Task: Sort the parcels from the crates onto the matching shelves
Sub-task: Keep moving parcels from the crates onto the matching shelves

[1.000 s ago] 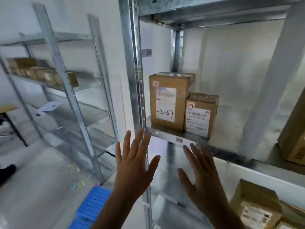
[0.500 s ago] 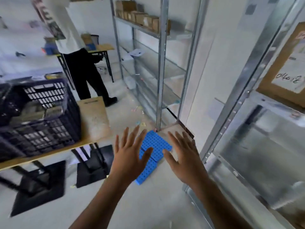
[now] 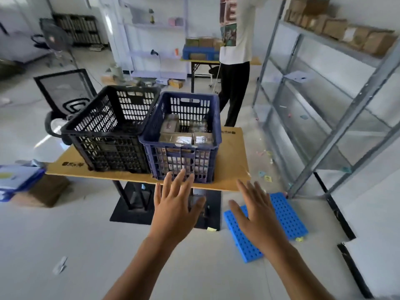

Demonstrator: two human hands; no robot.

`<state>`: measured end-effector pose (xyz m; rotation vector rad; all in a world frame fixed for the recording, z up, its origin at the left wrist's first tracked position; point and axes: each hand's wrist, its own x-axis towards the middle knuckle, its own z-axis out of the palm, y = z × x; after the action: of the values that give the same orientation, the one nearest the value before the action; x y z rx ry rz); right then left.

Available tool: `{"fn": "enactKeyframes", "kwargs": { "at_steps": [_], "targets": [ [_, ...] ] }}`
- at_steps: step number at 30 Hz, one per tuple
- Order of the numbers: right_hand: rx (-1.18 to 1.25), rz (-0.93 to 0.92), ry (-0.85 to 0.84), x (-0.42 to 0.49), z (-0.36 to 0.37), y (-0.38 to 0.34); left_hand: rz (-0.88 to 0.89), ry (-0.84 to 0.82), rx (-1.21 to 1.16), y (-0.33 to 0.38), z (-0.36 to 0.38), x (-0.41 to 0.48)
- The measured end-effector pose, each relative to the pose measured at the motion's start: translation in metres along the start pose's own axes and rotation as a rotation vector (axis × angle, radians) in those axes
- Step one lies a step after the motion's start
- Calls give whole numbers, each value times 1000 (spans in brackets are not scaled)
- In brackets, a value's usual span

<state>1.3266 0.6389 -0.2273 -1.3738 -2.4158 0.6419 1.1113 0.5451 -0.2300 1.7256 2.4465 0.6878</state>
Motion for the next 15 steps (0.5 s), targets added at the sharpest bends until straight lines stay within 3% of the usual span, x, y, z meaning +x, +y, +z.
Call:
{"fn": "enactKeyframes", "kwargs": {
  "at_steps": [7,15],
  "targets": [
    [-53,-61,-105,76,31,-47,-94,41,-31,-64,-3,54],
    [-70,-186,-126,189,51,-25,-211,12,-57,-87,32,137]
  ]
}}
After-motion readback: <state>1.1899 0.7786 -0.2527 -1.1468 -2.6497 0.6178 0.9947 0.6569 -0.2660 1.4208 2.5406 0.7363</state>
